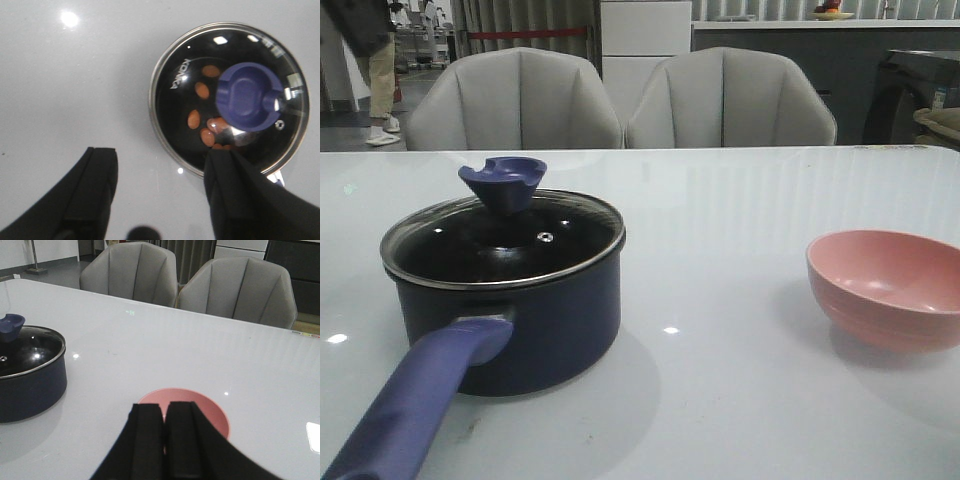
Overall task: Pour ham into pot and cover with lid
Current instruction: 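Open the left gripper and raise it off the lid knob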
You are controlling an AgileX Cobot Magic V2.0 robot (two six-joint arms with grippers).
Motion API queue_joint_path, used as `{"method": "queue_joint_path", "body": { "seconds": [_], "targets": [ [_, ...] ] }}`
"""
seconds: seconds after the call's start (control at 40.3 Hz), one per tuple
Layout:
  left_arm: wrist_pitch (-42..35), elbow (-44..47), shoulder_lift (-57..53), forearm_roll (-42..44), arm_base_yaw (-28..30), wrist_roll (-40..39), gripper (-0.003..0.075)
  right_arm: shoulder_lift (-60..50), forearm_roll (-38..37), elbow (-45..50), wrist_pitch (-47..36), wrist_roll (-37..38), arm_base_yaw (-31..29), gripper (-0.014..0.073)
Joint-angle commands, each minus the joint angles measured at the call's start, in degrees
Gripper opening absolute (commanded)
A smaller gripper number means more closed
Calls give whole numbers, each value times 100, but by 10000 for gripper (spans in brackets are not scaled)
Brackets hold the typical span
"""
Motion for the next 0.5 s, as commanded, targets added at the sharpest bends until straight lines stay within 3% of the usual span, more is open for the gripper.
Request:
{"method": "queue_joint_path", "body": {
  "seconds": [0.0, 0.174, 0.471],
  "targets": [
    [-589, 421, -661, -35, 239, -59, 394, 57, -42, -152, -450, -39, 14, 141],
    [-1354, 1514, -1488, -20, 532, -59, 394, 57, -42, -152, -450, -39, 14, 141],
    [-3001, 3669, -3362, -83, 550, -59, 394, 57, -42, -152, -450, -39, 14, 141]
  ]
}}
